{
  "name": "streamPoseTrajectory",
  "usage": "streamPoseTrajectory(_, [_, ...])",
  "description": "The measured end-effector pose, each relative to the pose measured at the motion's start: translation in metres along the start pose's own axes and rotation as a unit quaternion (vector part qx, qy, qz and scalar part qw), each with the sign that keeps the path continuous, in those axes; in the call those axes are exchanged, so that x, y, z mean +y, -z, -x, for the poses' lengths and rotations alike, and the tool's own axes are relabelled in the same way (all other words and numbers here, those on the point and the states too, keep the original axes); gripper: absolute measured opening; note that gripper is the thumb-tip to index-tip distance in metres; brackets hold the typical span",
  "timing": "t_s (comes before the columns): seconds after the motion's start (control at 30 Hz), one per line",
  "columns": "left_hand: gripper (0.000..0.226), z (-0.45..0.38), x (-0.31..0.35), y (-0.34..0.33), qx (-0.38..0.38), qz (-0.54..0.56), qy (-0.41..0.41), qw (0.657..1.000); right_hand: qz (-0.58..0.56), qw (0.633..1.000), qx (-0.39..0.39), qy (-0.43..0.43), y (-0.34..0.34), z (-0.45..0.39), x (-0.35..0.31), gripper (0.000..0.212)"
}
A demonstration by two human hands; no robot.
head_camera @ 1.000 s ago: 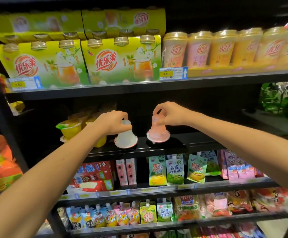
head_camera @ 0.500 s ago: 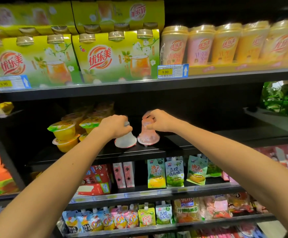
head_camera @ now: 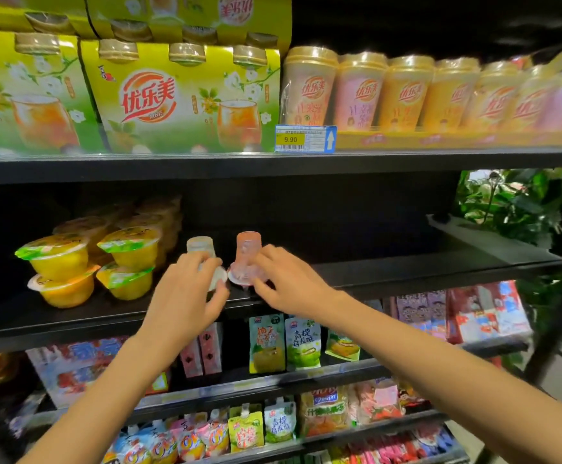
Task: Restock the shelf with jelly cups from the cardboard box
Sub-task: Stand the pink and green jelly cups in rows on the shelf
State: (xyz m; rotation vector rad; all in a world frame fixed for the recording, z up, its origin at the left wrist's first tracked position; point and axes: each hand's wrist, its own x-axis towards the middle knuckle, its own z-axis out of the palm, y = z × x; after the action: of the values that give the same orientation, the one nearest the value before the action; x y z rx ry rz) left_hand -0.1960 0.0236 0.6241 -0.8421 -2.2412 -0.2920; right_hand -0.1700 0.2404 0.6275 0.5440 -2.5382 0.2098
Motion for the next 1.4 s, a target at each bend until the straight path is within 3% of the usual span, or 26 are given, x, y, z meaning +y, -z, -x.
streamPoseTrajectory(0.13, [0.037, 0.020, -0.002, -0.026, -0.051, 0.003, 0.047, 0.998, -0.012, 1.000, -0.020, -0.007, -0.015, 0.008, -0.003, 0.035])
streamPoseTrajectory(0.63, [0.042, 0.039, -0.008, -0.035, -0.047, 0.067, 0.086, 0.993, -0.031, 0.997, 0.001, -0.073, -0.031, 0.013, -0.019, 0.037])
streamPoseTrajectory(0.87, [0.039, 0.021, -0.018, -0.039, -0.067, 0.131, 0.121, 0.982, -0.059, 0.994, -0.003, -0.092, -0.042, -0.003, -0.014, 0.038])
streamPoseTrajectory(1.4, [0.034, -0.049, -0.044, -0.065, -0.170, 0.099, 0.218, 0.956, -0.078, 0.977, -0.073, -0.184, -0.072, -0.063, 0.022, 0.038])
